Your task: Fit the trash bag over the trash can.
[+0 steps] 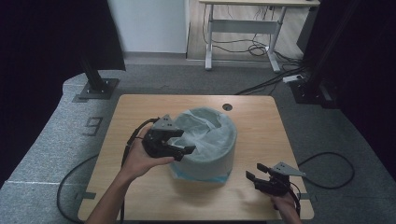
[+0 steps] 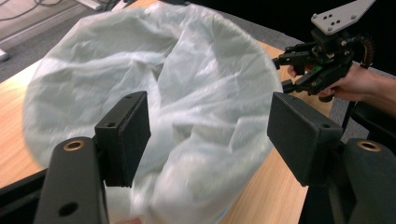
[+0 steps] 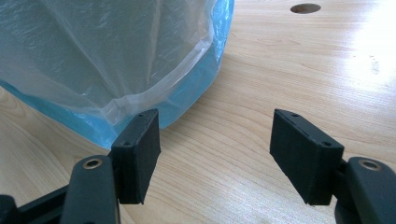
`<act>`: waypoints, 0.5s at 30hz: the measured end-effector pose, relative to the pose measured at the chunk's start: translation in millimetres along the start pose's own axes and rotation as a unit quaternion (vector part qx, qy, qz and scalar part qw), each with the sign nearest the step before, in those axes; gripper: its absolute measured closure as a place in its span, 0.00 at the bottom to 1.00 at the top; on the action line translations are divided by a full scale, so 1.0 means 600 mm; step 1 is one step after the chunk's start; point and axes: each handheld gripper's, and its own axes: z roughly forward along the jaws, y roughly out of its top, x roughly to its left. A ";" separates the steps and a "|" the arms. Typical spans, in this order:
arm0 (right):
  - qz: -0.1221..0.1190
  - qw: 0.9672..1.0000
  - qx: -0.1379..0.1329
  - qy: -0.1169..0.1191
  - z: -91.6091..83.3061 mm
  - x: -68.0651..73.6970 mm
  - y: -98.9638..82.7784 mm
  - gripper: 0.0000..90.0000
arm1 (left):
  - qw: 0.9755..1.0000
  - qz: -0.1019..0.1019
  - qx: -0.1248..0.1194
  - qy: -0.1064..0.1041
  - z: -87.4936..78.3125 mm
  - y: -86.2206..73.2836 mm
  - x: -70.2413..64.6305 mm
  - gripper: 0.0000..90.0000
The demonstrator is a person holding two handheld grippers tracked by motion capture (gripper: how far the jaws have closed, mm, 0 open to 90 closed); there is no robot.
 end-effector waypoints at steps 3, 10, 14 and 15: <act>-0.001 1.000 0.001 0.001 0.001 0.000 0.000 0.36 | 1.000 -0.002 0.000 0.020 -0.013 -0.017 0.004 0.33; -0.004 1.000 0.004 0.002 0.004 0.000 -0.001 0.36 | 0.999 -0.022 -0.003 0.035 -0.041 -0.061 0.023 0.33; -0.004 1.000 0.006 0.002 0.006 0.001 -0.002 0.36 | 0.999 -0.033 -0.005 0.037 -0.054 -0.088 0.030 0.33; -0.005 1.000 0.007 0.002 0.007 0.001 -0.002 0.36 | 0.999 -0.038 -0.008 0.036 -0.056 -0.095 0.032 0.33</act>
